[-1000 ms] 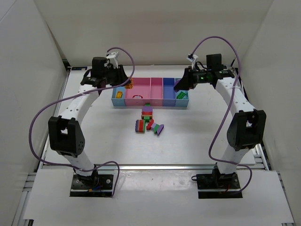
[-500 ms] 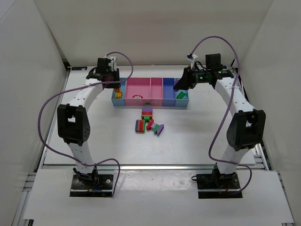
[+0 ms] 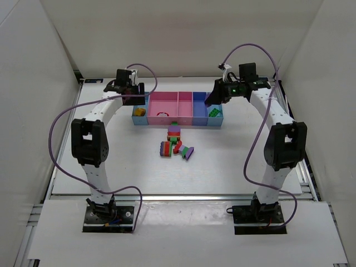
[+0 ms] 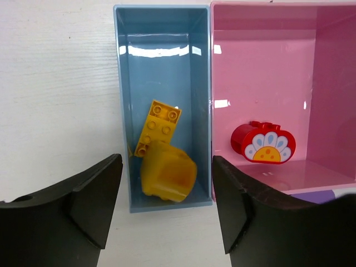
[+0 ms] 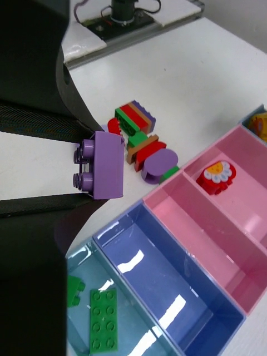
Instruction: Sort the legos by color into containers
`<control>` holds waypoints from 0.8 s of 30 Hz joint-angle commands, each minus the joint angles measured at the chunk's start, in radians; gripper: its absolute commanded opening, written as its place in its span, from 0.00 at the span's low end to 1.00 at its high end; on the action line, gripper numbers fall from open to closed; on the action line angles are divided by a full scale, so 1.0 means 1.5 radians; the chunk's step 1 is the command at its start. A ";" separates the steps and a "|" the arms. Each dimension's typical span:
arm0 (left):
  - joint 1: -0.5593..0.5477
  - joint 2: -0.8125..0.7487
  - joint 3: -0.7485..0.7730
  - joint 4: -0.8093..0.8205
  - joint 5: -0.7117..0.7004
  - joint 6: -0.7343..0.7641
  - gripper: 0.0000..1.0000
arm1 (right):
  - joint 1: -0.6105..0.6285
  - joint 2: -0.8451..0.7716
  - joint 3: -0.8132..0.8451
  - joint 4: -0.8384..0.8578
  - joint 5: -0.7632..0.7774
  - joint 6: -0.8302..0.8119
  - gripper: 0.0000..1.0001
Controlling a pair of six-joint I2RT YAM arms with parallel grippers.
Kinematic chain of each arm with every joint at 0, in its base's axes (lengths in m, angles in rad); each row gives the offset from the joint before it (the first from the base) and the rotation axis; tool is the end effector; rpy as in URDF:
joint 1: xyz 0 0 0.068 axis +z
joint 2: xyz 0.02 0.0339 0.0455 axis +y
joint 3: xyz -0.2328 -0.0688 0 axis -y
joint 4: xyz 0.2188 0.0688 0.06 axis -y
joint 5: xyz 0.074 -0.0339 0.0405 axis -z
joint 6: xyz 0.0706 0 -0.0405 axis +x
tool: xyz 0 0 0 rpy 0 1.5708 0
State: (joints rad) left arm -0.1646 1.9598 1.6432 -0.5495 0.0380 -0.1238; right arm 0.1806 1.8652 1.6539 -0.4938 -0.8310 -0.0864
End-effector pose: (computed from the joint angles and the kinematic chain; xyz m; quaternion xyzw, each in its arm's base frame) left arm 0.4223 -0.0729 0.2077 0.0257 0.9381 -0.0672 0.3389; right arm 0.3907 0.1243 0.2703 -0.2784 0.8006 0.3841 0.3661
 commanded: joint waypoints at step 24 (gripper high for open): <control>0.181 -0.249 -0.161 0.154 0.361 -0.275 0.99 | 0.118 0.180 0.152 0.015 0.380 -0.107 0.00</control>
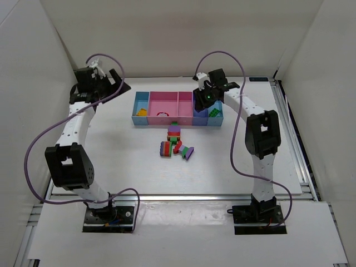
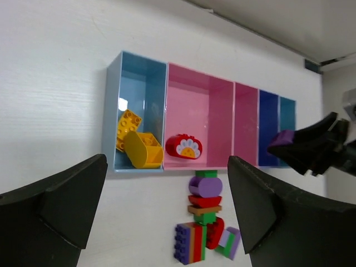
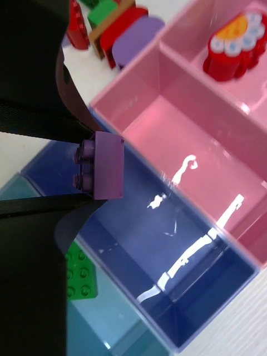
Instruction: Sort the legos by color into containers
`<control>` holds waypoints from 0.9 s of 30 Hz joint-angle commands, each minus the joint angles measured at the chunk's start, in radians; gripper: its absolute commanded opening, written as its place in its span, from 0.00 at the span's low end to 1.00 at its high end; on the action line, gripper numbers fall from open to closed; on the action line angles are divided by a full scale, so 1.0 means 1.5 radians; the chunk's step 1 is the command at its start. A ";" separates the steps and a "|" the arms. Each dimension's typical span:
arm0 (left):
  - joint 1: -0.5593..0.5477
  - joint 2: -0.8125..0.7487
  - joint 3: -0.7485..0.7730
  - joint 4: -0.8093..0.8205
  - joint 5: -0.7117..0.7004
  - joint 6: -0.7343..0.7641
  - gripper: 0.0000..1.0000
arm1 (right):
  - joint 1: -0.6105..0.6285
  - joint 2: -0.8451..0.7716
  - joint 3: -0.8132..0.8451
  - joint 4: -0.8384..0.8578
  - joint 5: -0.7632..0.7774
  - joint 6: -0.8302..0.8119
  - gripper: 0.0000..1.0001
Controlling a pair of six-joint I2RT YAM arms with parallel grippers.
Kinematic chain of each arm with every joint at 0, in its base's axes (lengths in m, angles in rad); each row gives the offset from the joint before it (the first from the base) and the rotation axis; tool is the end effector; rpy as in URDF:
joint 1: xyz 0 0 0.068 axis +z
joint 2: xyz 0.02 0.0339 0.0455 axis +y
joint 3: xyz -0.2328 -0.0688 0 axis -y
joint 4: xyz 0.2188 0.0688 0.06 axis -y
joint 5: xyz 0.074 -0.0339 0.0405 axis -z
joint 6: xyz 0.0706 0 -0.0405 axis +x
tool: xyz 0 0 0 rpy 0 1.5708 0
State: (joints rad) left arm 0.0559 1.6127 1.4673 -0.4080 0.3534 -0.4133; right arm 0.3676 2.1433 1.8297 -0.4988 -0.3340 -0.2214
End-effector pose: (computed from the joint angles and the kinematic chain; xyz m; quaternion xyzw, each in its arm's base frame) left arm 0.3750 -0.0035 0.3001 -0.1166 0.8561 -0.2363 0.4445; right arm 0.4298 0.1903 0.1966 -0.3248 0.8587 0.1807 0.3528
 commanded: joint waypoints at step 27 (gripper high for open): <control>0.016 -0.050 -0.082 0.058 0.325 0.098 0.90 | -0.008 -0.086 0.030 0.033 -0.015 -0.021 0.77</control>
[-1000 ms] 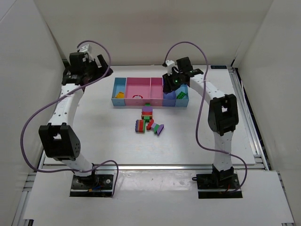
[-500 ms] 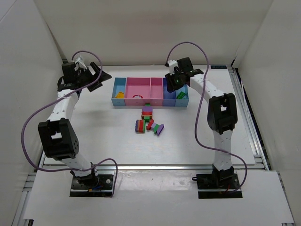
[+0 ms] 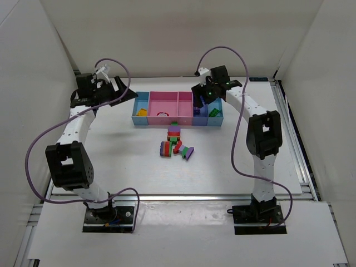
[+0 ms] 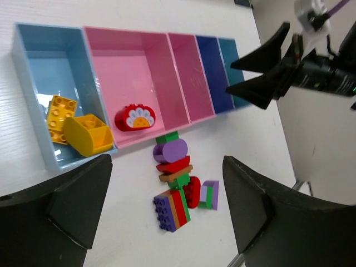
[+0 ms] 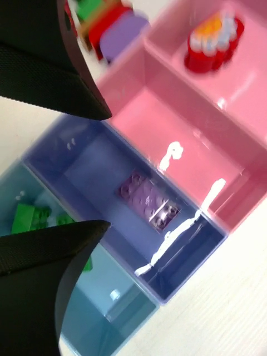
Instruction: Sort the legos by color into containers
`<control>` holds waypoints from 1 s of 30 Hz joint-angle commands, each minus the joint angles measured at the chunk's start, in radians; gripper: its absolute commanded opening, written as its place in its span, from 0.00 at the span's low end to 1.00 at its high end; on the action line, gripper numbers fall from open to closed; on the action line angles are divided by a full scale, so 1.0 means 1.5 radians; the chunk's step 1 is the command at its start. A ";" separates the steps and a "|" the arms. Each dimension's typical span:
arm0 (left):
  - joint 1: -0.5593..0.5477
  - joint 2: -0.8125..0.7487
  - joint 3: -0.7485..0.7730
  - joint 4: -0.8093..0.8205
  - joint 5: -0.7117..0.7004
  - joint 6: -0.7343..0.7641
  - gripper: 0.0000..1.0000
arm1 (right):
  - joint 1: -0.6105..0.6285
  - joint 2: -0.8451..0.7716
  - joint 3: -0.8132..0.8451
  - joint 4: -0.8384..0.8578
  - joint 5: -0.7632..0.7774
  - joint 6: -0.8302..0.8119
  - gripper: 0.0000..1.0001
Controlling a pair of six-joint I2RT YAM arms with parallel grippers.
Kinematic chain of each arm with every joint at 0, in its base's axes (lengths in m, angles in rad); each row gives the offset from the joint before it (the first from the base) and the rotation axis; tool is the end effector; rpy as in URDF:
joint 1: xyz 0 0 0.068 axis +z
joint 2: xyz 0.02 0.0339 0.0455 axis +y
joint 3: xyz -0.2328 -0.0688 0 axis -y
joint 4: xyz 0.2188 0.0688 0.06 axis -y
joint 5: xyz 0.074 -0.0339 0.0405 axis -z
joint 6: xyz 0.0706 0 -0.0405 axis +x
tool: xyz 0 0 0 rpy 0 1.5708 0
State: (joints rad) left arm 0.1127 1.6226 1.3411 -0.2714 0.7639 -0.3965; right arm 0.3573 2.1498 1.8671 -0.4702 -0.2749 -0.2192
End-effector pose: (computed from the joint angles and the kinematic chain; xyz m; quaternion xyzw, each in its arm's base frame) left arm 0.3684 -0.0074 0.2772 -0.0283 0.8300 -0.3862 0.4016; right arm 0.4409 0.1851 0.2079 -0.3106 0.8559 0.1526 0.3843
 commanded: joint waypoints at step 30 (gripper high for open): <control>-0.036 -0.184 -0.119 -0.111 -0.083 0.148 0.99 | 0.192 -0.296 -0.370 -0.050 -0.078 -0.090 0.48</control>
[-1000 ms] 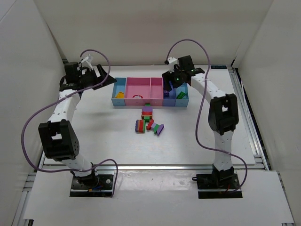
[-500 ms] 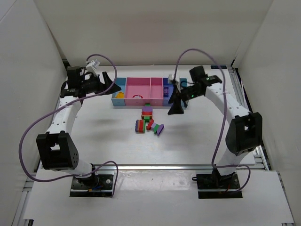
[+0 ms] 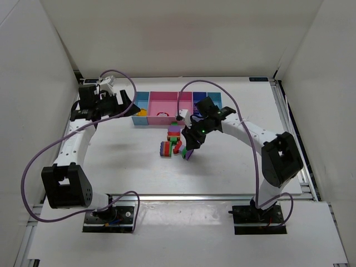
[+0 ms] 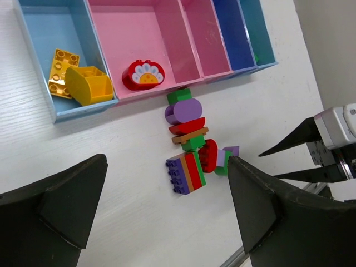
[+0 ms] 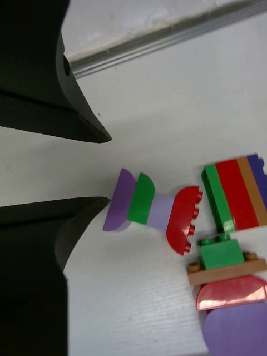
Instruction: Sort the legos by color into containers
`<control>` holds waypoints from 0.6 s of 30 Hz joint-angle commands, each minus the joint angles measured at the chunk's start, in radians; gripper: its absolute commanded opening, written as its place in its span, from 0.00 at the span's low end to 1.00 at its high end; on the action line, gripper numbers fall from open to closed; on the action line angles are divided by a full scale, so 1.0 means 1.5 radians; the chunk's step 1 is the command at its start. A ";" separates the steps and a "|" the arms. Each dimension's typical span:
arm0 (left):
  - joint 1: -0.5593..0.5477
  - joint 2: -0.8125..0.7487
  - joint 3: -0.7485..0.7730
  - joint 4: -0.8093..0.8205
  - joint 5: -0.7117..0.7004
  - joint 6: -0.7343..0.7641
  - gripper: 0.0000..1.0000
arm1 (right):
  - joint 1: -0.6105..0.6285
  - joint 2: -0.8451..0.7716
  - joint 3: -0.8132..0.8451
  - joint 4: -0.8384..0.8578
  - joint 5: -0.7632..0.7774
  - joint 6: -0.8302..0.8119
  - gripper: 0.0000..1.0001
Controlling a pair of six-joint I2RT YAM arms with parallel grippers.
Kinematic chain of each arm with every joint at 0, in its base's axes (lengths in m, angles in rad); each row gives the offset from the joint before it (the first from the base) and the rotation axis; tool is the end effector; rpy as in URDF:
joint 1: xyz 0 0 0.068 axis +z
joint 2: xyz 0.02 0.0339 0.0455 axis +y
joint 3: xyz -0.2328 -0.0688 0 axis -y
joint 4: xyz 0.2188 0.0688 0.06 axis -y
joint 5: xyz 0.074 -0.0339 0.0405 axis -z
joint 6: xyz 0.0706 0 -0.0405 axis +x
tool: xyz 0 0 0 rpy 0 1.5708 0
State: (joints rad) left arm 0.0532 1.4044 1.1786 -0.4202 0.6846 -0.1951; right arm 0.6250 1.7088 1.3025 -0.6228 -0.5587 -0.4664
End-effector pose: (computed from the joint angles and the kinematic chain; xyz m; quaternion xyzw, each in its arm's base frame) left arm 0.3128 -0.0281 0.2751 0.0442 0.8551 -0.3294 0.3979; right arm 0.2585 0.2326 0.1980 -0.5438 0.7534 0.2852 0.2353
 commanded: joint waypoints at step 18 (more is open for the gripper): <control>0.002 -0.034 -0.016 -0.028 -0.073 0.030 1.00 | 0.059 0.089 0.079 0.016 0.138 0.142 0.52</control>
State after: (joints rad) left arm 0.0532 1.3865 1.1648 -0.4522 0.5896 -0.1642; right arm 0.7055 1.8305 1.3720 -0.5980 -0.3431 -0.2817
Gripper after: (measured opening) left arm 0.995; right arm 0.523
